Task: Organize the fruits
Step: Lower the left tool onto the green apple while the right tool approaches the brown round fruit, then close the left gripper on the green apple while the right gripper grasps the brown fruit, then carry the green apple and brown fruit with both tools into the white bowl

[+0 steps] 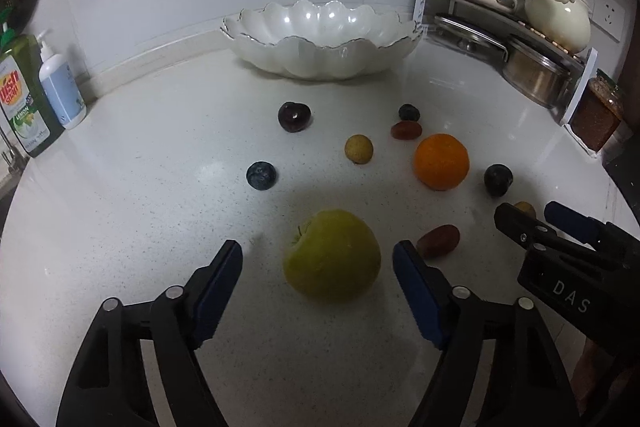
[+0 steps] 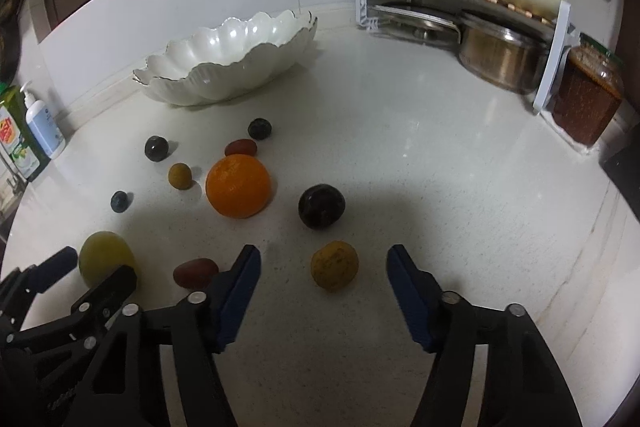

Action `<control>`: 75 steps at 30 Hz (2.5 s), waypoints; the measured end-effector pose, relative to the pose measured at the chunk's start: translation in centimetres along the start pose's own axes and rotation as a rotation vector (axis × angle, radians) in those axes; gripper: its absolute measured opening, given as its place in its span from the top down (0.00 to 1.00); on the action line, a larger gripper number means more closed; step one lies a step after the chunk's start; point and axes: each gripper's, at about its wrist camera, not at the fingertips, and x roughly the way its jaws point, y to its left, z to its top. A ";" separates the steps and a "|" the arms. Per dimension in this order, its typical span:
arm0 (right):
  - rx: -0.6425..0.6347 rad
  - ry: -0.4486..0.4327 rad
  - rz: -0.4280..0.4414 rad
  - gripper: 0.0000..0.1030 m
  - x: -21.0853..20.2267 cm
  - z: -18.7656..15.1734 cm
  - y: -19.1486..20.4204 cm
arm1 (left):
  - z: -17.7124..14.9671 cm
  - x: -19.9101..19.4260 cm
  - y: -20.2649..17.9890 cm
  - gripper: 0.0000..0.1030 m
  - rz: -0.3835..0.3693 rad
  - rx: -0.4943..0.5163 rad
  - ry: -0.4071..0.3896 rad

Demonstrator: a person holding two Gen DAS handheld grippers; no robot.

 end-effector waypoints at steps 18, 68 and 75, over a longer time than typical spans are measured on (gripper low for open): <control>-0.005 0.042 0.003 0.64 1.4 -0.1 0.1 | 0.5 1.2 0.2 0.52 -0.083 -0.017 0.067; -0.097 -0.243 0.149 0.74 -6.0 10.6 7.9 | 11.3 -7.7 6.4 0.52 -0.098 -0.045 -0.337; -0.096 -0.281 0.130 0.74 -5.6 13.8 8.5 | 14.1 -7.3 7.0 0.52 -0.080 -0.030 -0.384</control>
